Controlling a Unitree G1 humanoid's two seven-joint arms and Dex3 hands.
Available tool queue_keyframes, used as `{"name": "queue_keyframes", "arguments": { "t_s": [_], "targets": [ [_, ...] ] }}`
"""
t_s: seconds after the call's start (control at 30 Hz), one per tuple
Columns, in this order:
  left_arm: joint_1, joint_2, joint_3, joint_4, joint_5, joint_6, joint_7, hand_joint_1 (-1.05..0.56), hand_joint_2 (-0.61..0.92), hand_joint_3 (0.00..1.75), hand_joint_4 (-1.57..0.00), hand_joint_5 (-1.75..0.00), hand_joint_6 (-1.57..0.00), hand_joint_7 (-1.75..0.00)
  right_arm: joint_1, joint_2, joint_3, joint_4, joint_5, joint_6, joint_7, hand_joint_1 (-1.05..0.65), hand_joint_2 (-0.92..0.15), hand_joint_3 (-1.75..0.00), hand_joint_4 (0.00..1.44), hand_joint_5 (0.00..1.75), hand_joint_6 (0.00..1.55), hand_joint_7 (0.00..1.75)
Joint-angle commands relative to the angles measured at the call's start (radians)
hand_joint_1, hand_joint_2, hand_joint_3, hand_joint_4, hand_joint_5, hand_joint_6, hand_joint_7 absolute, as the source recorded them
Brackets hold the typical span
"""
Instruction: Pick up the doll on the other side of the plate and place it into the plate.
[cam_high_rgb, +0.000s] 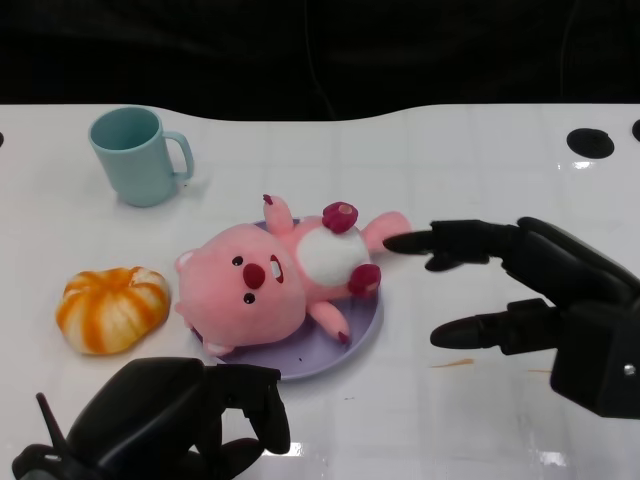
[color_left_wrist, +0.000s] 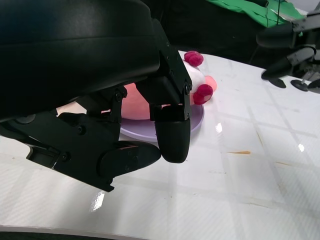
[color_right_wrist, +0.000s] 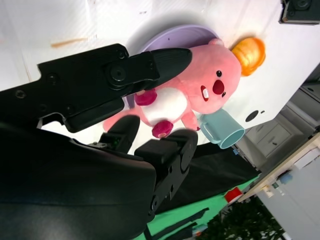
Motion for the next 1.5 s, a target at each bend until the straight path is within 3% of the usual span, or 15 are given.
{"name": "queue_keyframes", "arguments": {
  "t_s": [0.03, 0.1, 0.17, 0.27, 0.37, 0.4, 0.47, 0.53, 0.73, 0.87, 1.03, 1.3, 1.5],
  "targets": [
    [0.004, 0.014, 0.012, 0.006, -0.005, -0.005, 0.001, -0.19, 0.7, 0.7, -0.74, -1.43, -0.77, -1.11, 0.044, -0.058, -0.019, -0.076, 0.015, 0.078, 0.049, -0.23, -0.92, -0.05, 0.71, 0.92, 0.84, 0.31],
    [0.004, 0.015, 0.012, 0.006, -0.005, -0.007, 0.002, -0.19, 0.7, 0.71, -0.75, -1.43, -0.77, -1.11, 0.062, -0.074, -0.021, -0.116, 0.012, 0.127, 0.065, -0.22, -0.92, -0.05, 0.77, 0.94, 0.89, 0.31],
    [0.004, 0.016, 0.013, 0.005, -0.004, -0.007, 0.001, -0.18, 0.69, 0.72, -0.75, -1.44, -0.78, -1.1, 0.083, -0.084, -0.03, -0.16, 0.023, 0.181, 0.077, -0.19, -0.92, -0.07, 0.75, 1.09, 0.95, 0.3],
    [0.006, 0.017, 0.018, 0.001, -0.009, -0.003, -0.003, -0.18, 0.68, 0.73, -0.75, -1.44, -0.78, -1.1, 0.104, -0.089, -0.041, -0.21, 0.042, 0.24, 0.086, -0.13, -0.92, -0.1, 0.71, 1.17, 0.98, 0.32],
    [0.006, 0.023, 0.026, 0.008, -0.02, -0.012, -0.003, -0.18, 0.68, 0.74, -0.74, -1.44, -0.78, -1.09, 0.123, -0.089, -0.05, -0.235, 0.054, 0.247, 0.083, -0.08, -0.88, -0.24, 0.74, 1.39, 0.99, 0.49],
    [0.006, 0.024, 0.029, 0.01, -0.024, -0.014, -0.003, -0.18, 0.68, 0.74, -0.74, -1.44, -0.78, -1.09, 0.128, -0.086, -0.049, -0.228, 0.054, 0.236, 0.075, -0.08, -0.83, -0.33, 0.76, 1.42, 0.97, 0.58],
    [0.007, 0.026, 0.033, 0.013, -0.029, -0.018, -0.002, -0.18, 0.68, 0.74, -0.74, -1.44, -0.78, -1.09, 0.136, -0.077, -0.045, -0.207, 0.051, 0.212, 0.055, -0.05, -0.61, -0.81, 0.82, 1.5, 0.92, 0.83],
    [0.008, 0.027, 0.036, 0.01, -0.032, -0.015, -0.006, -0.18, 0.68, 0.75, -0.74, -1.44, -0.78, -1.1, 0.142, -0.069, -0.042, -0.178, 0.046, 0.186, 0.036, -0.01, -0.5, -1.06, 0.85, 1.54, 0.91, 0.97],
    [0.016, 0.03, 0.043, -0.003, -0.039, -0.001, -0.015, -0.19, 0.69, 0.73, -0.72, -1.45, -0.76, -1.1, 0.138, -0.062, -0.033, -0.081, 0.041, 0.086, -0.003, 0.01, -0.33, -1.4, 0.89, 1.6, 0.89, 1.23],
    [0.02, 0.032, 0.045, -0.009, -0.039, -0.001, -0.017, -0.19, 0.7, 0.71, -0.72, -1.43, -0.77, -1.09, 0.132, -0.077, -0.015, -0.057, 0.006, 0.056, -0.006, -0.03, -0.31, -1.45, 0.9, 1.74, 0.81, 1.51],
    [0.028, 0.036, 0.051, -0.015, -0.041, -0.002, -0.018, -0.2, 0.71, 0.67, -0.71, -1.43, -0.76, -1.09, 0.13, -0.084, -0.003, -0.049, -0.037, 0.042, -0.011, -0.09, -0.31, -1.45, 0.92, 1.75, 0.76, 1.66],
    [0.031, 0.045, 0.055, -0.018, -0.044, -0.003, -0.018, -0.2, 0.73, 0.63, -0.71, -1.44, -0.76, -1.08, 0.131, -0.082, 0.005, -0.058, -0.025, 0.085, 0.022, -0.1, -0.31, -1.43, 0.91, 1.75, 0.74, 1.66],
    [0.038, 0.047, 0.059, -0.01, -0.049, -0.01, -0.011, -0.19, 0.74, 0.62, -0.71, -1.43, -0.77, -1.07, 0.127, -0.088, 0.014, -0.045, -0.026, 0.052, 0.034, -0.09, -0.3, -1.42, 0.88, 1.75, 0.75, 1.62]
  ]
}}
